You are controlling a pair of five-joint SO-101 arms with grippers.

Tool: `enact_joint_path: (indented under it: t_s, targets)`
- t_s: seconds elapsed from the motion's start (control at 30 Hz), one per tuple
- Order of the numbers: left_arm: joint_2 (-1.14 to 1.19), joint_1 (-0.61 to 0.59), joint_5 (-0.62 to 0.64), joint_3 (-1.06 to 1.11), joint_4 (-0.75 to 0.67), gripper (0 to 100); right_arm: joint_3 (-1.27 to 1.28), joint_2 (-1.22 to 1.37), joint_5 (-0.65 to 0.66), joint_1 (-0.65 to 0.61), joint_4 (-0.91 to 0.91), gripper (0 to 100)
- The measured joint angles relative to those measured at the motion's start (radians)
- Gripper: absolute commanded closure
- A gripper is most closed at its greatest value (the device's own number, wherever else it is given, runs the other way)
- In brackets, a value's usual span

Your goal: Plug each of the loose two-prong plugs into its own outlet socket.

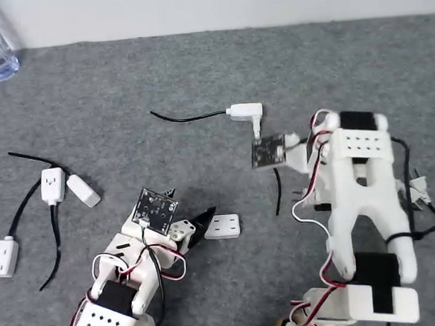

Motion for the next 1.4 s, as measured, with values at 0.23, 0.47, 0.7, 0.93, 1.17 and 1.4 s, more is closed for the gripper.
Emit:
enact_joint_path:
  t_s: [0.23,0.47,0.7,0.93,1.17,1.4]
  targets:
    - [0.000,0.000,0.000,0.003,0.000,71,0.130,0.097,0.109,-0.051,-0.267,98.8]
    - [0.000,0.000,0.000,0.003,0.000,71,0.132,0.195,0.112,-0.058,-0.373,88.5]
    - [0.000,0.000,0.000,0.003,0.000,71,0.132,0.198,0.091,-0.054,-0.374,75.8]
    - [0.000,0.000,0.000,0.003,0.000,71,0.132,0.198,0.055,-0.074,-0.347,77.2]
    - [0.000,0.000,0.000,0.003,0.000,71,0.132,0.207,-0.003,-0.110,-0.338,81.2]
    - [0.000,0.000,0.000,0.003,0.000,71,0.132,0.207,-0.028,-0.104,-0.339,81.2]
